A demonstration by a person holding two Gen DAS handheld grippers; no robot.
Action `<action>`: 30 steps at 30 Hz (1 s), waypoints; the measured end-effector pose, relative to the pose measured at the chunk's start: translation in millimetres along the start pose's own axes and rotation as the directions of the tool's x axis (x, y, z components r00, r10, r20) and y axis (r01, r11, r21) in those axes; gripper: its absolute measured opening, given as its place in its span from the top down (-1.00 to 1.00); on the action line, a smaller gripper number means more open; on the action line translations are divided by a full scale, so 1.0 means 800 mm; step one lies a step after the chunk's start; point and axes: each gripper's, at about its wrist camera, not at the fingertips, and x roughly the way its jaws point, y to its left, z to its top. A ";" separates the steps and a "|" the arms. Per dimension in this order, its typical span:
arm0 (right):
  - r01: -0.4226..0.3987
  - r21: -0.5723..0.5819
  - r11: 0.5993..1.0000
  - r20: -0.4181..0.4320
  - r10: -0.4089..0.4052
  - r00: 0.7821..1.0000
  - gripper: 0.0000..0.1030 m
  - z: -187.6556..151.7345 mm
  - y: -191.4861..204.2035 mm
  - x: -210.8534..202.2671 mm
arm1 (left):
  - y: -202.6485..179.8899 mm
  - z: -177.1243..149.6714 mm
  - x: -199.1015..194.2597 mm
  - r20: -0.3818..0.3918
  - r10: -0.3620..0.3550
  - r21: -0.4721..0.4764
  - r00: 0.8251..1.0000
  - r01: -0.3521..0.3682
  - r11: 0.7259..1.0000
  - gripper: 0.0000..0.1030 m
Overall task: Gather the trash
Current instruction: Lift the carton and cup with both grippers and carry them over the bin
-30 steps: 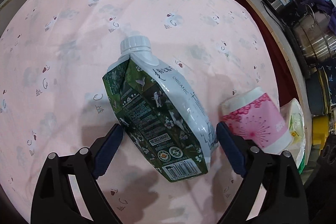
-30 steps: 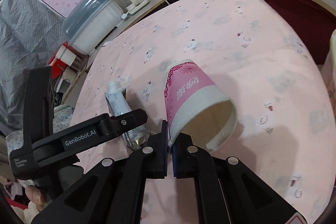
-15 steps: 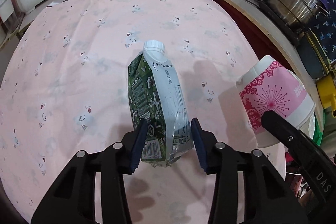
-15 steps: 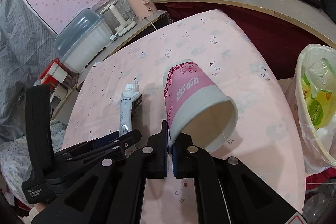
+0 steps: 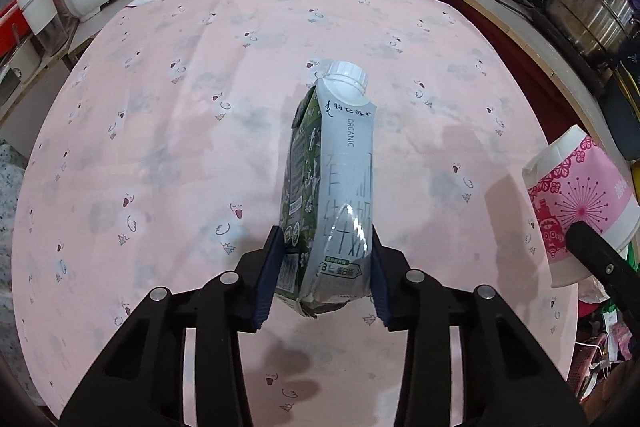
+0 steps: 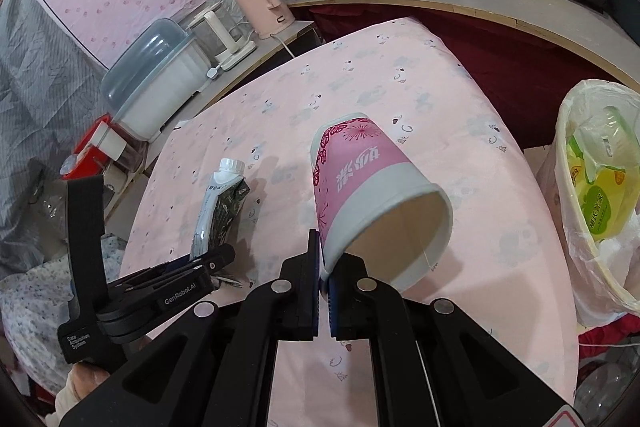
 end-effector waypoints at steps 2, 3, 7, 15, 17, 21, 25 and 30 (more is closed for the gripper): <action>0.001 -0.006 1.000 0.002 -0.001 1.000 0.91 0.002 0.003 0.000 | -0.004 0.001 -0.006 -0.007 -0.039 0.005 0.999 0.039 0.999 0.47; 0.001 -0.007 1.000 0.006 -0.001 1.000 0.91 0.003 0.004 -0.002 | -0.006 0.002 -0.009 -0.009 -0.058 0.003 0.998 0.058 0.998 0.48; 0.006 -0.010 1.000 0.029 -0.006 1.000 0.91 0.009 0.005 -0.013 | -0.022 0.003 -0.021 0.010 -0.081 0.034 0.997 0.080 0.996 0.50; 0.029 0.010 1.000 0.098 -0.029 0.995 0.90 0.016 -0.012 -0.050 | -0.075 0.003 -0.046 0.032 -0.147 0.113 0.989 0.142 0.983 0.52; 0.036 0.021 0.999 0.115 -0.039 0.993 0.91 0.016 -0.020 -0.060 | -0.092 0.002 -0.051 0.037 -0.160 0.138 0.986 0.154 0.978 0.52; 0.057 0.053 0.997 0.145 -0.064 0.987 0.90 0.015 -0.043 -0.081 | -0.129 0.002 -0.061 0.045 -0.189 0.188 0.981 0.177 0.966 0.52; 0.077 0.092 0.993 0.173 -0.092 0.981 0.90 0.012 -0.071 -0.104 | -0.168 0.001 -0.069 0.045 -0.219 0.237 0.975 0.203 0.950 0.52; 0.105 0.152 0.983 0.211 -0.136 0.968 0.90 0.006 -0.109 -0.134 | -0.216 -0.004 -0.078 0.040 -0.258 0.302 0.965 0.234 0.924 0.52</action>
